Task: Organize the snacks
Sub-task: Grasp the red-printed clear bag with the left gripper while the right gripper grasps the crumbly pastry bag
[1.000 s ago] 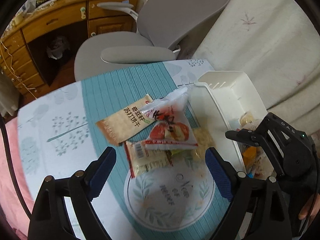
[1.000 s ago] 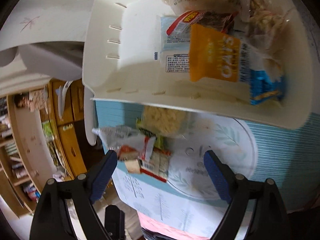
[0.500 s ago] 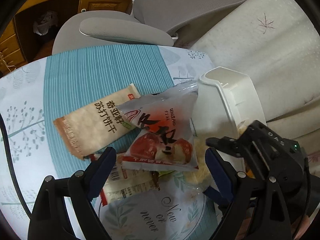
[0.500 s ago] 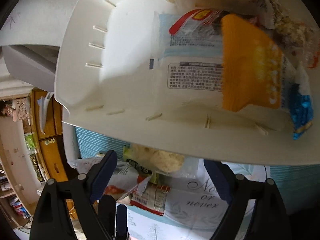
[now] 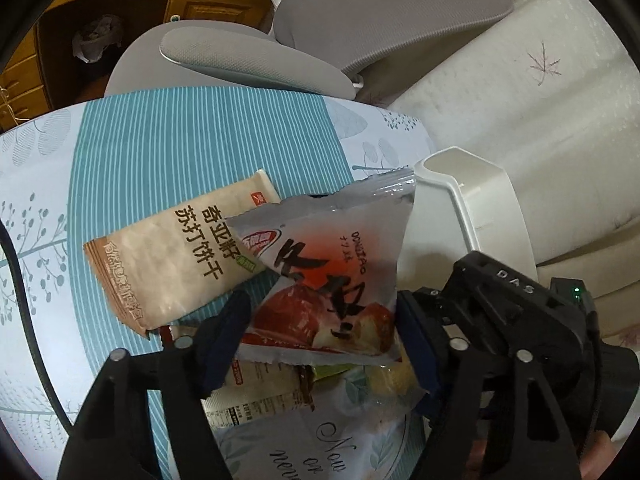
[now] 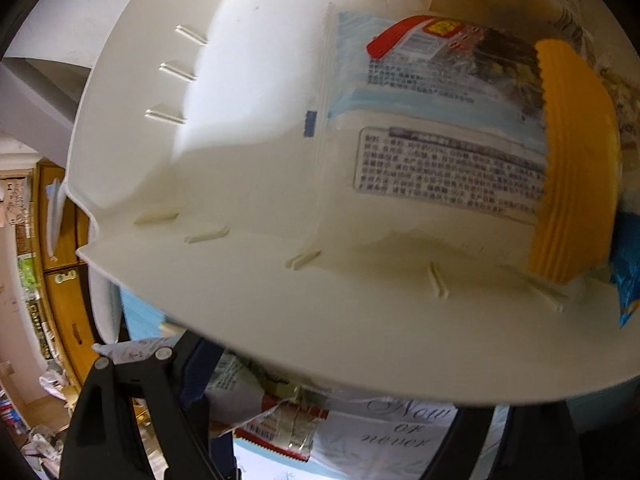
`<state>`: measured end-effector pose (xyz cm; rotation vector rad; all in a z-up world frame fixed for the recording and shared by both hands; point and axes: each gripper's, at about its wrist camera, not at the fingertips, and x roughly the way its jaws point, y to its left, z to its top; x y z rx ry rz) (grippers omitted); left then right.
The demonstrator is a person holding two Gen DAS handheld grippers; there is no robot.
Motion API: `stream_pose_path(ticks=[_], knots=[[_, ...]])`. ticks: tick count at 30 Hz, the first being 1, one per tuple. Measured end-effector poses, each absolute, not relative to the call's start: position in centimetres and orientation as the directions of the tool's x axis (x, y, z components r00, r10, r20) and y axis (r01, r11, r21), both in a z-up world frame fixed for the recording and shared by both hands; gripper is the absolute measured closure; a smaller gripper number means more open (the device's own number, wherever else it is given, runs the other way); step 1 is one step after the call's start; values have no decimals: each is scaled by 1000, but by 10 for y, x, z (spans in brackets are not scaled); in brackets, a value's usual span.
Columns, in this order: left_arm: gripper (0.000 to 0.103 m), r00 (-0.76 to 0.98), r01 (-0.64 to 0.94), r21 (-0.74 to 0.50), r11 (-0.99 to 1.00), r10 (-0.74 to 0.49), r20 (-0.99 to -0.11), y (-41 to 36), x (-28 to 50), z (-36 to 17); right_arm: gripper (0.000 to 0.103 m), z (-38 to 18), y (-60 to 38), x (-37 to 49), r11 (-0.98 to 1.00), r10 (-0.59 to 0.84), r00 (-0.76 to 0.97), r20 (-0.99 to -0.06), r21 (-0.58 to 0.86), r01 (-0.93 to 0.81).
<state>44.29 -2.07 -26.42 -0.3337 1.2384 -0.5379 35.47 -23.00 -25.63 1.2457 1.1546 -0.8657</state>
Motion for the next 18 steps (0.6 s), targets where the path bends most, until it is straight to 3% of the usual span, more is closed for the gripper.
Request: stream_pose_path(ticks=[2, 7, 11, 18], knots=[[41, 233, 206, -530, 822, -567, -790, -19, 442, -263, 14, -257, -232, 359, 159, 93, 225, -970, 237, 958], [49, 241, 214, -521, 826, -562, -791, -16, 439, -259, 15, -256, -238, 368, 196, 100, 198, -975, 214, 957], [56, 247, 205, -527, 824, -565, -787, -10, 437, -254, 27, -251, -243, 367, 201, 105, 198, -975, 216, 955], [60, 261, 171, -535, 828, -561, -785, 8, 423, -242, 35, -242, -249, 361, 209, 141, 224, -964, 250, 946]])
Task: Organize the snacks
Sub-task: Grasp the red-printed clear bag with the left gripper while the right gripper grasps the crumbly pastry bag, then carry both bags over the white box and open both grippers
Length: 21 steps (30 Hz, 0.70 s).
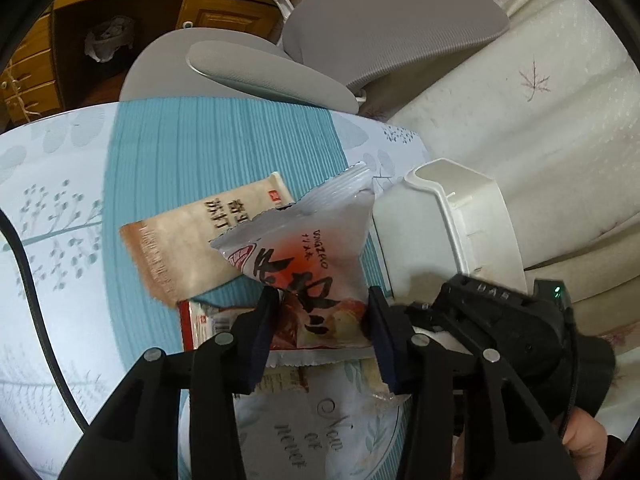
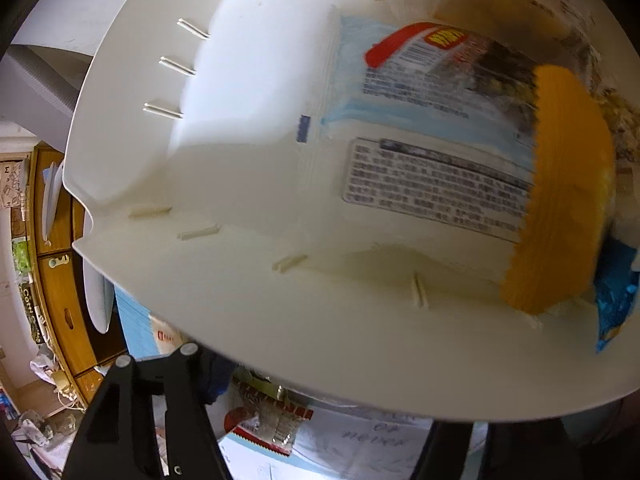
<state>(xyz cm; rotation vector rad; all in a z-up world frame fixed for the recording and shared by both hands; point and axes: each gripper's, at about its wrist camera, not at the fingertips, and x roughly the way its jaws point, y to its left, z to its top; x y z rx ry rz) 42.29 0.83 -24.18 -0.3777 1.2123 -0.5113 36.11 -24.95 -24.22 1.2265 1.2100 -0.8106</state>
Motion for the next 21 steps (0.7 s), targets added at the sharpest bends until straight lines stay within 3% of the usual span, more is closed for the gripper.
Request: stream_pose_path(ticks=[6, 21], knots=[[61, 295, 145, -533, 834, -550, -781, 30, 402, -220, 41, -238, -247, 345, 220, 210, 214, -954, 259, 940], [61, 355, 42, -519, 854, -498, -791, 80, 300, -186, 42, -212, -220, 260, 405, 263, 212, -941, 307, 861]])
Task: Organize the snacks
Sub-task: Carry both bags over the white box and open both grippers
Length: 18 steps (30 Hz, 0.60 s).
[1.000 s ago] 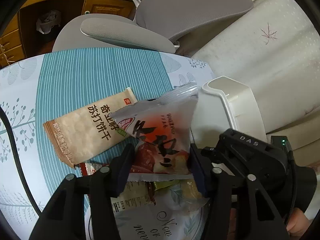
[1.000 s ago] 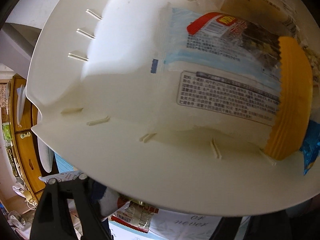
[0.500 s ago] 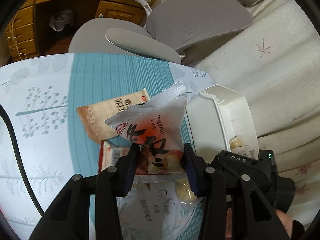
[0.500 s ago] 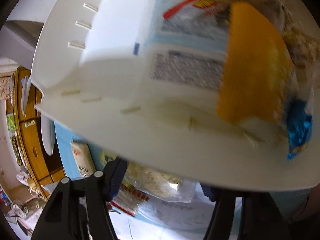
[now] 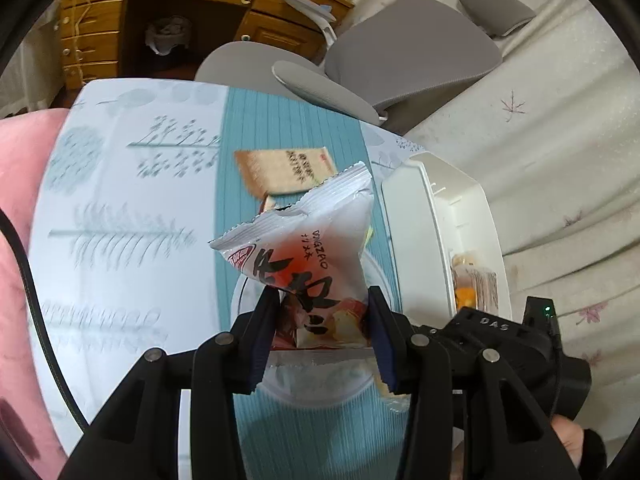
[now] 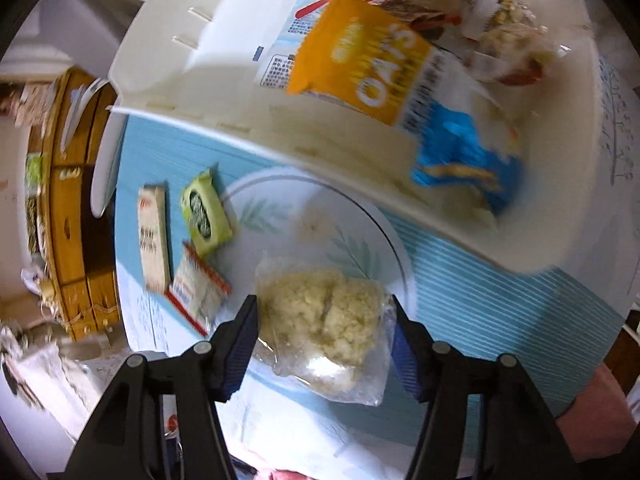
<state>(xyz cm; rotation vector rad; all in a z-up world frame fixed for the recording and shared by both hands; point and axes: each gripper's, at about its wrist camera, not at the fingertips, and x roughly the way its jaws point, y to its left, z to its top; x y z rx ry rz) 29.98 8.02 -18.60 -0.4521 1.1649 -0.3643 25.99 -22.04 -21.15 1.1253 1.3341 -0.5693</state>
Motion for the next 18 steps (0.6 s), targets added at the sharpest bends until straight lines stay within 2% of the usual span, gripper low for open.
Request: stream_pose_path(ticks=[9, 18], knots=[[61, 371, 22, -540, 841, -508, -777, 95, 228, -170, 42, -187, -196, 218, 588, 245, 206, -947, 314, 745], [61, 380, 33, -541, 840, -511, -771, 82, 182, -152, 42, -183, -182, 187, 669, 342, 209, -916, 393, 630]])
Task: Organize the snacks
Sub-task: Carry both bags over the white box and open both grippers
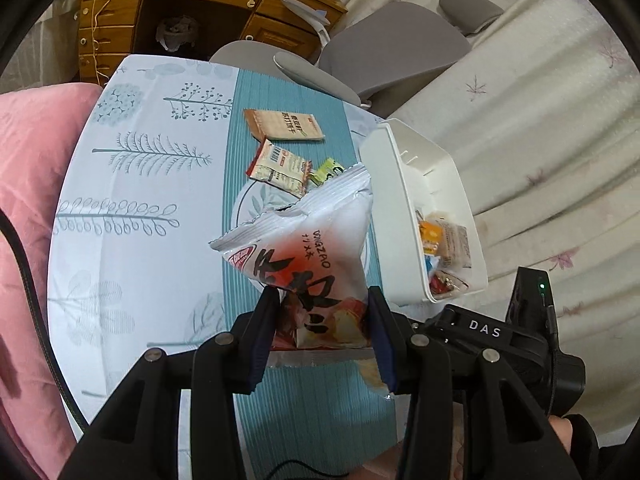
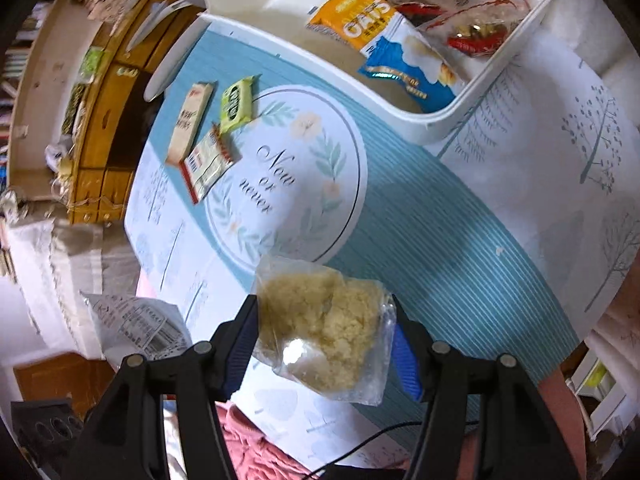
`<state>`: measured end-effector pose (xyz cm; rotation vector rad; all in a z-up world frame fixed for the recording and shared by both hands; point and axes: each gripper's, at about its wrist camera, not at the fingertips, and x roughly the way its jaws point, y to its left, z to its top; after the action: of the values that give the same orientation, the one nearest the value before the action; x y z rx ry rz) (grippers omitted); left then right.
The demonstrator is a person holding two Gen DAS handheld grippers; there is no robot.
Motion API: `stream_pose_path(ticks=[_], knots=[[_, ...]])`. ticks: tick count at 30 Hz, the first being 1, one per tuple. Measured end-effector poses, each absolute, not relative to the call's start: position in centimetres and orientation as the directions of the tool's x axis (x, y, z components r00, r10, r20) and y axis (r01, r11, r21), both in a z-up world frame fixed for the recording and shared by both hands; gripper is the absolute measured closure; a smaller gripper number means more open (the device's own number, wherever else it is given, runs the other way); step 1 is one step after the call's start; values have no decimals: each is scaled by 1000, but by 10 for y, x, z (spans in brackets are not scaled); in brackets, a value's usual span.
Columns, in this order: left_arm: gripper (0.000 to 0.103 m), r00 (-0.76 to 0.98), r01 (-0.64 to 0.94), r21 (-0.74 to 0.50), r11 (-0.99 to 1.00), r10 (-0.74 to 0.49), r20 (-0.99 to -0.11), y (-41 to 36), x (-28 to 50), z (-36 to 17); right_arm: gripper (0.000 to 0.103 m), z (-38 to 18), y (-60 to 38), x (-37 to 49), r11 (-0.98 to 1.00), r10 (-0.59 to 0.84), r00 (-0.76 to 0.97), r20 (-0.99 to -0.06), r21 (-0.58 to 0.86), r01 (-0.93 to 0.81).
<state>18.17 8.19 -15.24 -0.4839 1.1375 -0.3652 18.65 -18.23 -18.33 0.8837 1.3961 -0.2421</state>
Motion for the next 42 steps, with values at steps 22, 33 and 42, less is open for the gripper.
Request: stream_pose_path(ticks=[22, 33, 42], knots=[[61, 438, 41, -523, 852, -486, -757, -50, 183, -104, 42, -110, -263, 202, 868, 345, 338, -875, 435, 241], [60, 442, 49, -525, 850, -490, -752, -130, 201, -108, 42, -95, -331, 216, 919, 302, 367, -880, 371, 133], [60, 435, 83, -502, 861, -485, -759, -179, 224, -112, 40, -93, -380, 225, 937, 247, 385, -889, 321, 139]])
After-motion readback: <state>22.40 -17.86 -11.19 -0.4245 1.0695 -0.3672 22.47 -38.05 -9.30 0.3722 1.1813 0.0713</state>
